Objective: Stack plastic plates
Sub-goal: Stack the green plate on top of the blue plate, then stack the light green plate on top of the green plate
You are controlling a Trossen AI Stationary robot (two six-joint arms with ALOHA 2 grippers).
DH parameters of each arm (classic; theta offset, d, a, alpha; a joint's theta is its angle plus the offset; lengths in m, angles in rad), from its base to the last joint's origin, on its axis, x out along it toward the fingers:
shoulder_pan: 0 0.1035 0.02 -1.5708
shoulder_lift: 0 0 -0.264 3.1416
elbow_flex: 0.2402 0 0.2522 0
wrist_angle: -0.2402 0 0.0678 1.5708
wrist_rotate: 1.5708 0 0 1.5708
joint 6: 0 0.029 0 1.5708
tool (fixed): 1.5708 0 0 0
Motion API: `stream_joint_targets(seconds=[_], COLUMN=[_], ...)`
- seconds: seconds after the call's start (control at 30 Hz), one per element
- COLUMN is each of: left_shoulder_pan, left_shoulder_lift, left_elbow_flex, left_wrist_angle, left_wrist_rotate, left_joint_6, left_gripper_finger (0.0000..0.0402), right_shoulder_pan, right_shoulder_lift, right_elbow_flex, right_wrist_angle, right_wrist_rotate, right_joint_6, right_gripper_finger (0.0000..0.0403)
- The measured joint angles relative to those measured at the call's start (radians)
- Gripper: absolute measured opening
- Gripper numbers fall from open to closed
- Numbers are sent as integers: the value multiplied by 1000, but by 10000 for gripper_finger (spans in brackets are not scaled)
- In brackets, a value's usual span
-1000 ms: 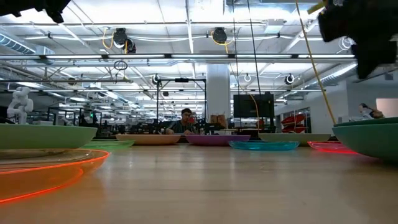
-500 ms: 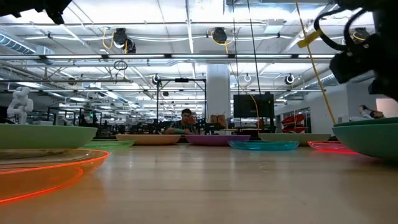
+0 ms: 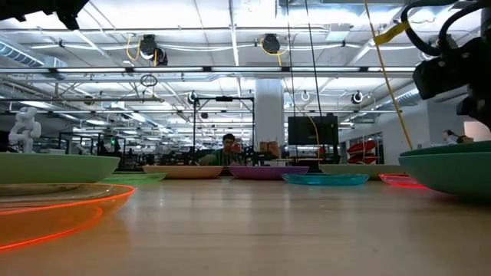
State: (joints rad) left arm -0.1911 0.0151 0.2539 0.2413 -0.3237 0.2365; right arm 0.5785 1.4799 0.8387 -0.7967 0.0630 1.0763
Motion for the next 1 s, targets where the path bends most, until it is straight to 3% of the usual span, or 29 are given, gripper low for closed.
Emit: stream_joint_targets(seconds=[0.3,0.43,0.67,1.0], left_shoulder_pan=[0,0,0,0], left_shoulder_lift=[0,0,31,269], left_elbow_flex=[0,0,0,0], left_wrist_angle=[0,0,-28,-10], left_wrist_rotate=[0,0,0,-20], left_joint_6=[1,-11,-60,-239], left_gripper_finger=[173,173,173,173], right_shoulder_pan=[0,-1,-8,-63], right_shoulder_lift=[-24,-74,-128,-127], right_elbow_flex=[0,0,0,0], right_wrist_angle=[-9,-4,61,293], right_wrist_rotate=[-13,27,291,557], right_joint_6=[-17,-15,-74,-413], right_gripper_finger=[1,0,0,0])
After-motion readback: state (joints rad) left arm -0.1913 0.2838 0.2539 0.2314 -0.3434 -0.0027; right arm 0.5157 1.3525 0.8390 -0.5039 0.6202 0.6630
